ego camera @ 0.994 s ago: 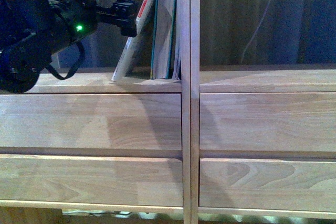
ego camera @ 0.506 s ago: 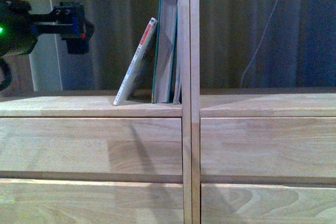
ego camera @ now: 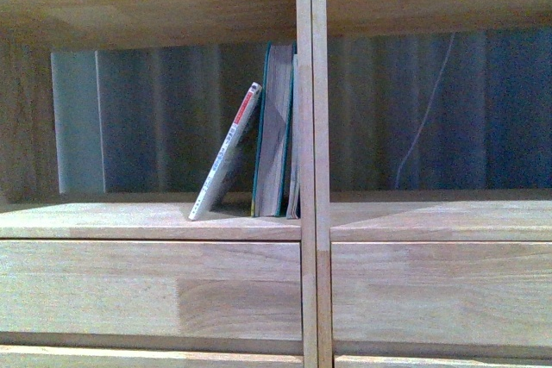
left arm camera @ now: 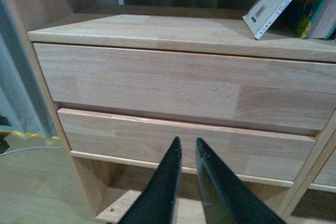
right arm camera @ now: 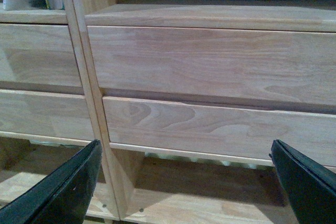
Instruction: Organize books on shelf
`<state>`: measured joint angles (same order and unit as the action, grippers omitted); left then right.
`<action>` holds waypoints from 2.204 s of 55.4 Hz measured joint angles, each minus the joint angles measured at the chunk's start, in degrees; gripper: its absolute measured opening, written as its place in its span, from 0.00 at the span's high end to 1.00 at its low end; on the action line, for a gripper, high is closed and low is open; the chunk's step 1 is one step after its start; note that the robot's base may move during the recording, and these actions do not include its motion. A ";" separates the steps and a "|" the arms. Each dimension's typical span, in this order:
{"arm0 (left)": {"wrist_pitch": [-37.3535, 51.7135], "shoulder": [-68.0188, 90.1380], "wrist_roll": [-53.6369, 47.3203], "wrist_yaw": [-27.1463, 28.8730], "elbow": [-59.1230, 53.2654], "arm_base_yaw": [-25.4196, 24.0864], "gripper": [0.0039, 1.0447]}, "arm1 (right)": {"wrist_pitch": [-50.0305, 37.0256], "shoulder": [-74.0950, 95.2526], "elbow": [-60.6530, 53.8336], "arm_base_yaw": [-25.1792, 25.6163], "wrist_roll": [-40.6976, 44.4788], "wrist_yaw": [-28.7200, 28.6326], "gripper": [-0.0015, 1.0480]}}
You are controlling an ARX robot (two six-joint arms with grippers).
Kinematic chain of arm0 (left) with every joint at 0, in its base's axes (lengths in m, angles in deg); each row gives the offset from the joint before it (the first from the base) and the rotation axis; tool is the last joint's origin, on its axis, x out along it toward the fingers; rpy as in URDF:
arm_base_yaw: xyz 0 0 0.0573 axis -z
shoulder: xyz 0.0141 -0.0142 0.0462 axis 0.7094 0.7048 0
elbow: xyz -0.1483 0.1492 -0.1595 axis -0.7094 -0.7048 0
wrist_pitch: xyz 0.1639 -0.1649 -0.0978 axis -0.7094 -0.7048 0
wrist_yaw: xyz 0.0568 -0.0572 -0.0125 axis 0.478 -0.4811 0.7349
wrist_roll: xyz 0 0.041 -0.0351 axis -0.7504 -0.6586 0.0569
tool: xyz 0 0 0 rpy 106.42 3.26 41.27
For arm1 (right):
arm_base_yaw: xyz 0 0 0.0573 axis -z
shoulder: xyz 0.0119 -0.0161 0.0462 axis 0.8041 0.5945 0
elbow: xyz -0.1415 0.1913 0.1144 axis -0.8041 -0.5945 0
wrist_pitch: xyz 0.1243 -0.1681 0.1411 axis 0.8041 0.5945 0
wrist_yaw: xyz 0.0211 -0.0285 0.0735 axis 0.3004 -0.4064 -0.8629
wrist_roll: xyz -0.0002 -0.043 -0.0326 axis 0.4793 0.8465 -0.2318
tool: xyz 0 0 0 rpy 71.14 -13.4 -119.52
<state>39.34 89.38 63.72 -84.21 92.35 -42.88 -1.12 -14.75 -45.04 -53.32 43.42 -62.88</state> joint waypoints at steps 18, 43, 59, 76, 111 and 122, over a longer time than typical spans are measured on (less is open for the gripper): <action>0.13 -9.18 -0.04 -0.98 -8.98 -2.05 0.98 | 0.00 0.00 0.00 0.00 0.00 0.02 0.07; -7.63 -23.19 -0.04 -0.98 -15.37 -2.05 0.98 | 0.00 0.00 0.00 0.00 0.00 0.00 0.07; -11.39 -30.29 -0.04 -0.96 -17.97 -2.05 0.98 | 0.00 0.00 0.00 0.00 0.00 0.02 0.07; -18.45 -37.46 -0.04 -0.94 -17.97 -2.05 0.98 | 0.00 0.00 0.00 0.00 0.00 0.00 0.07; -33.03 -51.84 -0.04 -0.96 -17.94 -2.08 0.98 | 0.00 -0.02 0.00 -0.02 0.02 0.00 0.07; -33.03 -51.84 -0.02 -0.96 -17.94 -2.08 0.77 | 0.00 -0.02 0.00 -0.02 0.02 0.00 0.07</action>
<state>6.32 37.53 63.70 -85.17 74.41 -44.96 -1.12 -14.78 -45.04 -53.34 43.44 -62.88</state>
